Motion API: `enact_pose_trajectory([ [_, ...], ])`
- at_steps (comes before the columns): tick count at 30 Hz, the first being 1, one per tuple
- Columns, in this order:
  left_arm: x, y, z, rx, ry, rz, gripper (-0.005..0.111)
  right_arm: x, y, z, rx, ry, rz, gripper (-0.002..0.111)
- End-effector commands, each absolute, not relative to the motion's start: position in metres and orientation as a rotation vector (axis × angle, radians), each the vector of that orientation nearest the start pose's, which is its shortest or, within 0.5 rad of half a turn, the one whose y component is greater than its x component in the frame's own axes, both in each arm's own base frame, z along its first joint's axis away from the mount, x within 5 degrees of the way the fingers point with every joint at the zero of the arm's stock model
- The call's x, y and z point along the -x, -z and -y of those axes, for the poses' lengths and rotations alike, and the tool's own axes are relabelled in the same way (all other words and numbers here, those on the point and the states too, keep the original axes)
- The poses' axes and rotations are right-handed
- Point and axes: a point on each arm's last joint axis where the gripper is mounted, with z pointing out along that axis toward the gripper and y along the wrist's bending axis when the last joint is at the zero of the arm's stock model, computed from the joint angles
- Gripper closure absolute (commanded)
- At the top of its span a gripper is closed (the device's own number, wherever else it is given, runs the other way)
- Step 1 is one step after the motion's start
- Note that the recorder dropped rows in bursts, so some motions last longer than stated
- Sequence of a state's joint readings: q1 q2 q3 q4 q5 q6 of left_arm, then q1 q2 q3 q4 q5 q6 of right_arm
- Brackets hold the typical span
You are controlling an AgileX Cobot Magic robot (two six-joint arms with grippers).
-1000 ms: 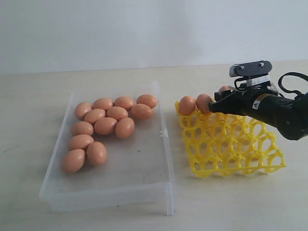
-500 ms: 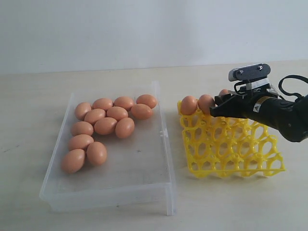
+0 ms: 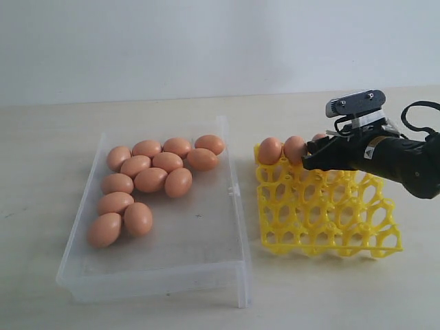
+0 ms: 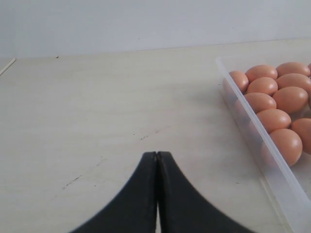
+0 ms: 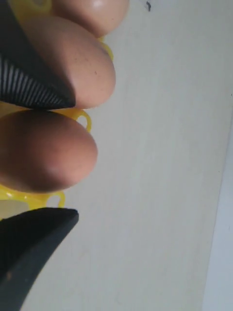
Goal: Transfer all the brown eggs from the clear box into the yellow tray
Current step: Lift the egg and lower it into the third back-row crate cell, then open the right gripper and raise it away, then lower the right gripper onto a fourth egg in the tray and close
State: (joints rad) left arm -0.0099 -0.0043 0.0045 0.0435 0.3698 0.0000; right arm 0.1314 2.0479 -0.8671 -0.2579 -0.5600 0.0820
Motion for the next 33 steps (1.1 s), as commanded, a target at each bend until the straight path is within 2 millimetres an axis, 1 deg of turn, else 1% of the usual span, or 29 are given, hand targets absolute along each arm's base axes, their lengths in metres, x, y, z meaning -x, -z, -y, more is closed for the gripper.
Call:
enact_pose_trajectory([
  [1, -0.053, -0.18, -0.001, -0.035, -0.041, -1.85, 0.107, -0.37, -0.105, -0.059, 0.383, -0.126, -2.07, 0.048],
  [2, -0.053, -0.18, -0.001, -0.035, -0.041, -1.85, 0.107, -0.37, -0.11, -0.059, 0.383, -0.124, -2.061, 0.048],
  [5, -0.053, -0.18, -0.001, -0.035, -0.041, -1.85, 0.107, -0.368, -0.138, -0.058, 0.377, -0.103, -2.034, 0.048],
  [8, -0.053, -0.18, -0.001, -0.035, -0.041, -1.85, 0.107, -0.359, -0.182, -0.054, 0.365, -0.068, -2.0, 0.048],
  [11, -0.053, -0.18, -0.001, -0.035, -0.041, -1.85, 0.107, -0.345, -0.218, -0.057, 0.318, -0.082, -1.987, 0.05],
  [12, -0.053, -0.18, -0.001, -0.035, -0.041, -1.85, 0.107, -0.34, -0.227, -0.06, 0.312, -0.088, -1.989, 0.053],
  [15, -0.053, -0.18, -0.001, -0.035, -0.041, -1.85, 0.107, -0.323, -0.261, -0.074, 0.324, -0.115, -1.96, 0.068],
  [17, -0.053, -0.18, -0.001, -0.035, -0.041, -1.85, 0.107, -0.314, -0.282, -0.091, 0.348, -0.148, -1.949, 0.081],
  [20, -0.053, -0.18, -0.001, -0.035, -0.041, -1.85, 0.107, -0.307, -0.304, -0.119, 0.422, -0.189, -1.943, 0.098],
  [23, -0.053, -0.18, -0.001, -0.035, -0.041, -1.85, 0.107, -0.303, -0.316, -0.154, 0.574, -0.204, -1.974, 0.108],
  [25, -0.053, -0.18, -0.001, -0.035, -0.041, -1.85, 0.107, -0.303, -0.32, -0.176, 0.685, -0.22, -2.004, 0.108],
  [27, -0.053, -0.18, -0.001, -0.035, -0.041, -1.85, 0.107, -0.304, -0.316, -0.201, 0.838, -0.227, -2.048, 0.108],
  [29, -0.053, -0.18, -0.001, -0.035, -0.041, -1.85, 0.107, -0.305, -0.309, -0.221, 0.915, -0.272, -2.102, 0.108],
  [31, -0.053, -0.18, -0.001, -0.035, -0.041, -1.85, 0.107, -0.307, -0.299, -0.24, 0.9, -0.366, -2.188, 0.108],
  [33, -0.053, -0.18, -0.001, -0.035, -0.041, -1.85, 0.107, -0.314, -0.288, -0.254, 0.781, -0.468, -2.294, 0.104],
])
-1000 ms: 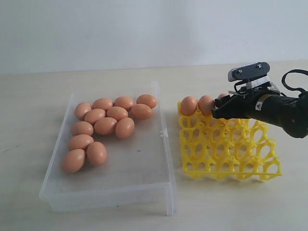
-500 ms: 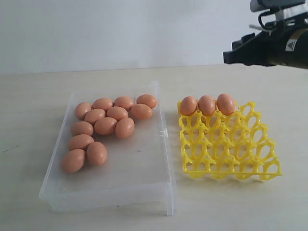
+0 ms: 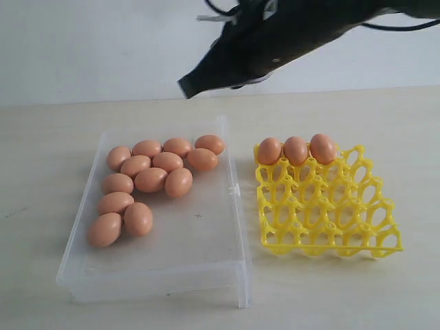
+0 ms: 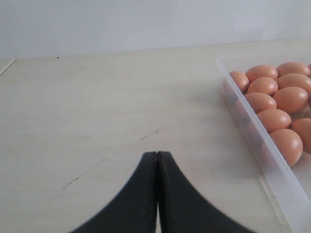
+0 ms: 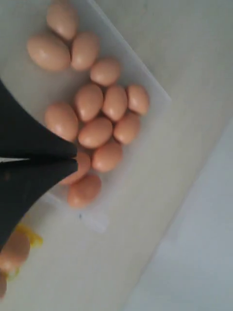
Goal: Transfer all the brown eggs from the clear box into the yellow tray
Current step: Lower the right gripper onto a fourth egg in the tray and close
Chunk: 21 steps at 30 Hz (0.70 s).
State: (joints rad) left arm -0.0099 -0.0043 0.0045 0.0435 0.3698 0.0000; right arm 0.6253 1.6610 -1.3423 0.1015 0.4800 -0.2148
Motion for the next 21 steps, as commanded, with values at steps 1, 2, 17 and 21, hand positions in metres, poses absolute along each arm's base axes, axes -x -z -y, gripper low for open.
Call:
enact_pose_trajectory([
  [1, -0.053, -0.18, -0.001, -0.035, -0.041, -1.85, 0.107, -0.318, -0.283, -0.257, 0.742, -0.492, -2.333, 0.101],
  [2, -0.053, -0.18, -0.001, -0.035, -0.041, -1.85, 0.107, -0.323, -0.276, -0.261, 0.691, -0.509, -2.38, 0.095],
  [17, -0.053, -0.18, -0.001, -0.035, -0.041, -1.85, 0.107, -0.348, -0.198, -0.288, 0.11, -0.629, -2.688, 0.05],
  [21, -0.053, -0.18, -0.001, -0.035, -0.041, -1.85, 0.107, -0.354, -0.185, -0.292, -0.02, -0.67, -2.681, 0.047],
])
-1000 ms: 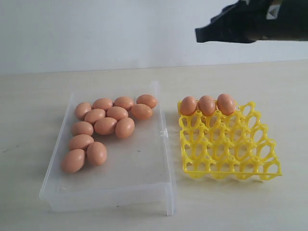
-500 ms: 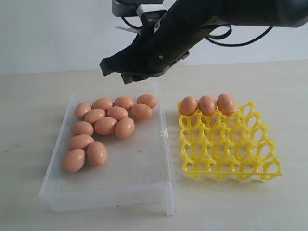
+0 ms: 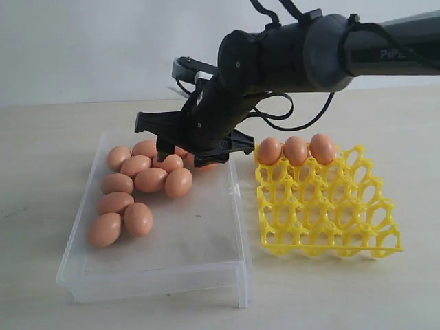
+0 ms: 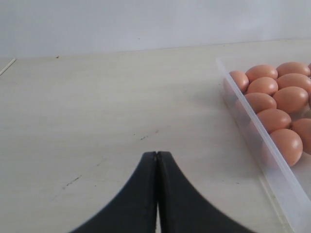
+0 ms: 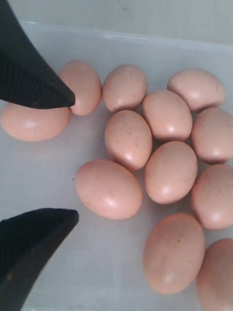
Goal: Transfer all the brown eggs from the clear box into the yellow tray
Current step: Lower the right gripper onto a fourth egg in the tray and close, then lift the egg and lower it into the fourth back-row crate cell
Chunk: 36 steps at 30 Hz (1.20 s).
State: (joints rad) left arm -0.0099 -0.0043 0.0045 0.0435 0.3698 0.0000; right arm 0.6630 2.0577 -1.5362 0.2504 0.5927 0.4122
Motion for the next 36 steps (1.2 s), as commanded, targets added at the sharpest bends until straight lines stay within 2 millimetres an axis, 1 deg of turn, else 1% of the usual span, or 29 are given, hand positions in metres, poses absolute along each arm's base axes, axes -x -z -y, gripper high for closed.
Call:
enact_pose_trajectory([
  [1, -0.053, -0.18, -0.001, -0.035, -0.041, -1.85, 0.107, -0.355, -0.181, -0.293, -0.049, -0.675, -2.684, 0.046],
  [3, -0.053, -0.18, -0.001, -0.035, -0.041, -1.85, 0.107, -0.357, -0.175, -0.294, -0.085, -0.682, -2.686, 0.046],
  [8, -0.053, -0.18, -0.001, -0.035, -0.041, -1.85, 0.107, -0.361, -0.163, -0.296, -0.111, -0.673, -2.701, 0.046],
  [13, -0.053, -0.18, -0.001, -0.035, -0.041, -1.85, 0.107, -0.372, -0.153, -0.305, -0.108, -0.671, -2.695, 0.046],
  [14, -0.053, -0.18, -0.001, -0.035, -0.041, -1.85, 0.107, -0.374, -0.151, -0.306, -0.098, -0.66, -2.697, 0.046],
  [17, -0.053, -0.18, -0.001, -0.035, -0.041, -1.85, 0.107, -0.379, -0.144, -0.304, -0.158, -0.608, -2.741, 0.046],
  [19, -0.053, -0.18, -0.001, -0.035, -0.041, -1.85, 0.107, -0.381, -0.142, -0.302, -0.128, -0.562, -2.755, 0.046],
  [23, -0.053, -0.18, -0.001, -0.035, -0.041, -1.85, 0.107, -0.382, -0.139, -0.3, -0.103, -0.527, -2.754, 0.046],
  [33, -0.053, -0.18, -0.001, -0.035, -0.041, -1.85, 0.107, -0.384, -0.126, -0.301, -0.111, -0.524, -2.759, 0.046],
  [36, -0.053, -0.18, -0.001, -0.035, -0.041, -1.85, 0.107, -0.385, -0.124, -0.303, -0.136, -0.554, -2.75, 0.05],
])
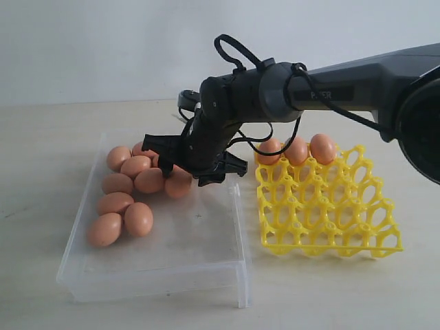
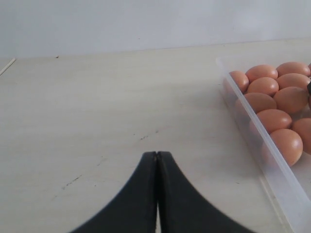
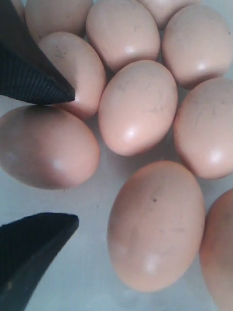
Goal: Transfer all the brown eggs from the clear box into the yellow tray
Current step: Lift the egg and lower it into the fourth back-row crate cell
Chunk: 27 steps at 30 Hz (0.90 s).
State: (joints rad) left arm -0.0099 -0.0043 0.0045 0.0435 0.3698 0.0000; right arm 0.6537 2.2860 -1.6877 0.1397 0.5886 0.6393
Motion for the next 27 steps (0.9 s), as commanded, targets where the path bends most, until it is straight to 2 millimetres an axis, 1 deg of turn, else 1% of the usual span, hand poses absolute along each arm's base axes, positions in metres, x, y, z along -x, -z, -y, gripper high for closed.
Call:
enact_pose_trajectory([
  [1, -0.053, -0.18, -0.001, -0.035, -0.041, -1.85, 0.107, -0.385, -0.124, -0.304, -0.152, -0.57, -2.75, 0.053],
  [4, -0.053, -0.18, -0.001, -0.035, -0.041, -1.85, 0.107, -0.385, -0.123, -0.304, -0.158, -0.576, -2.747, 0.07],
  [5, -0.053, -0.18, -0.001, -0.035, -0.041, -1.85, 0.107, -0.386, -0.123, -0.304, -0.158, -0.579, -2.742, 0.082],
  [6, -0.053, -0.18, -0.001, -0.035, -0.041, -1.85, 0.107, -0.386, -0.123, -0.304, -0.155, -0.578, -2.742, 0.089],
  [7, -0.053, -0.18, -0.001, -0.035, -0.041, -1.85, 0.107, -0.386, -0.123, -0.304, -0.117, -0.571, -2.74, 0.101],
  [8, -0.053, -0.18, -0.001, -0.035, -0.041, -1.85, 0.107, -0.386, -0.123, -0.304, -0.085, -0.565, -2.737, 0.108],
  [10, -0.053, -0.18, -0.001, -0.035, -0.041, -1.85, 0.107, -0.385, -0.127, -0.304, -0.038, -0.562, -2.728, 0.108],
  [12, -0.053, -0.18, -0.001, -0.035, -0.041, -1.85, 0.107, -0.386, -0.14, -0.303, 0.082, -0.538, -2.684, 0.108],
  [14, -0.053, -0.18, -0.001, -0.035, -0.041, -1.85, 0.107, -0.388, -0.165, -0.297, 0.258, -0.438, -2.579, 0.108],
  [15, -0.053, -0.18, -0.001, -0.035, -0.041, -1.85, 0.107, -0.389, -0.173, -0.296, 0.331, -0.404, -2.54, 0.108],
  [16, -0.053, -0.18, -0.001, -0.035, -0.041, -1.85, 0.107, -0.388, -0.181, -0.296, 0.424, -0.381, -2.495, 0.108],
  [18, -0.053, -0.18, -0.001, -0.035, -0.041, -1.85, 0.107, -0.383, -0.189, -0.295, 0.561, -0.378, -2.409, 0.108],
  [19, -0.053, -0.18, -0.001, -0.035, -0.041, -1.85, 0.107, -0.381, -0.191, -0.294, 0.568, -0.387, -2.387, 0.108],
  [20, -0.053, -0.18, -0.001, -0.035, -0.041, -1.85, 0.107, -0.374, -0.195, -0.289, 0.562, -0.397, -2.364, 0.108],
  [21, -0.053, -0.18, -0.001, -0.035, -0.041, -1.85, 0.107, -0.371, -0.197, -0.282, 0.558, -0.396, -2.34, 0.108],
  [23, -0.053, -0.18, -0.001, -0.035, -0.041, -1.85, 0.107, -0.364, -0.2, -0.259, 0.508, -0.404, -2.288, 0.108],
  [24, -0.053, -0.18, -0.001, -0.035, -0.041, -1.85, 0.107, -0.357, -0.201, -0.237, 0.459, -0.404, -2.249, 0.108],
  [25, -0.053, -0.18, -0.001, -0.035, -0.041, -1.85, 0.107, -0.355, -0.201, -0.227, 0.437, -0.402, -2.234, 0.108],
  [26, -0.053, -0.18, -0.001, -0.035, -0.041, -1.85, 0.107, -0.35, -0.2, -0.203, 0.382, -0.389, -2.207, 0.108],
  [27, -0.053, -0.18, -0.001, -0.035, -0.041, -1.85, 0.107, -0.348, -0.199, -0.193, 0.365, -0.379, -2.201, 0.108],
])
